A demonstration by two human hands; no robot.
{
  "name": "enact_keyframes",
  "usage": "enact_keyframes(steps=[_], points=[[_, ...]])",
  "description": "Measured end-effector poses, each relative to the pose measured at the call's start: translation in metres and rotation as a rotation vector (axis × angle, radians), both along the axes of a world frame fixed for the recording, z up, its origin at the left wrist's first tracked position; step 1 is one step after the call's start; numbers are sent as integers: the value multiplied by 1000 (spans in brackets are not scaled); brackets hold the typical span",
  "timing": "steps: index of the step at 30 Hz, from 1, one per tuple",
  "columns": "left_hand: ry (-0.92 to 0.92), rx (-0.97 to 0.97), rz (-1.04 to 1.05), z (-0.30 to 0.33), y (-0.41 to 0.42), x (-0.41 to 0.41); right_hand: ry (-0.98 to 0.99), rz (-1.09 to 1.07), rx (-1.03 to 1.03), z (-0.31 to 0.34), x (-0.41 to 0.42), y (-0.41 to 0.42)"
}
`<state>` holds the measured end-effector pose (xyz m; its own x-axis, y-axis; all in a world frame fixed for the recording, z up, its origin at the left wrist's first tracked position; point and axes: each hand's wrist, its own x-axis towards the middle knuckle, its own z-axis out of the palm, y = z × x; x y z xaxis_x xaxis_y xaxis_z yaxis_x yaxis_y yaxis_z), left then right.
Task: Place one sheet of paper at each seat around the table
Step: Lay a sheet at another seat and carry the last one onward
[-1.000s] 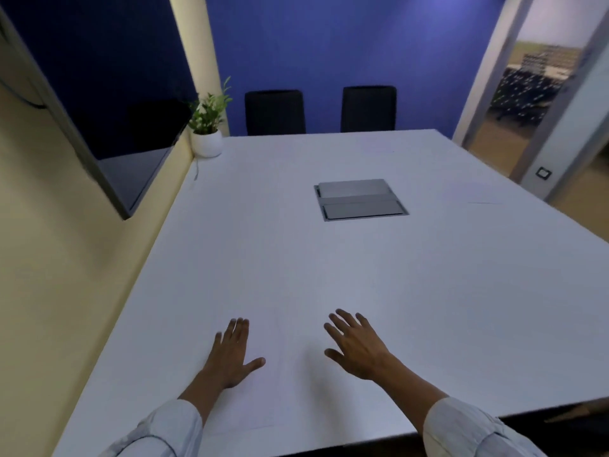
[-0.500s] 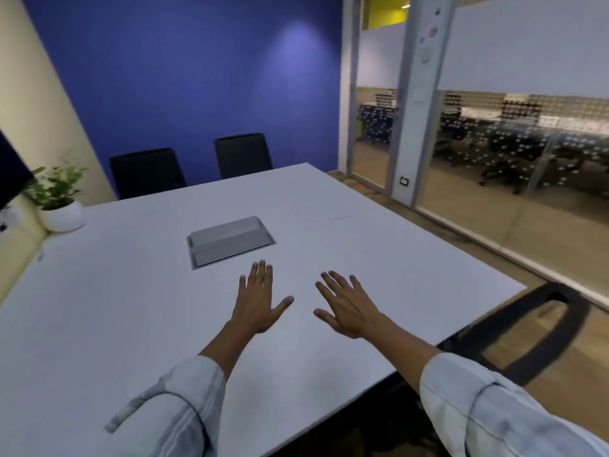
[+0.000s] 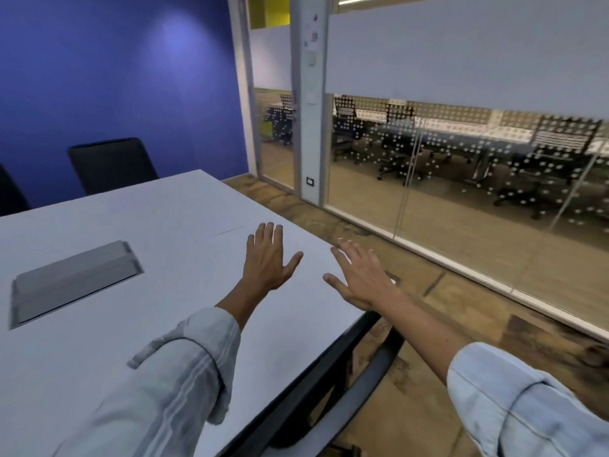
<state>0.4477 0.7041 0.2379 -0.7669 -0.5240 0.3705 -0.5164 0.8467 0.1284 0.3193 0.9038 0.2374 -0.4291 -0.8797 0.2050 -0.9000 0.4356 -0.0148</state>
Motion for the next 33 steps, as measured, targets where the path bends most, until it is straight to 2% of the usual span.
enact_keyframes(steps=[6,15,18,25,33], points=[[-31,-2,5,-30,-2,-125,-73,10,-27,-22,-114,-3],[-130,70,117,-57,-23,-277,-179,136,85,-48,-280,-40],[-175,34,156,-60,-30,-320,-168,183,100,-51,-332,-50],[-192,89,352,-83,-43,-423,-136,356,109,-72,-444,-100],[-157,335,639,-108,-78,-474,-113,562,228,-87,-547,-178]])
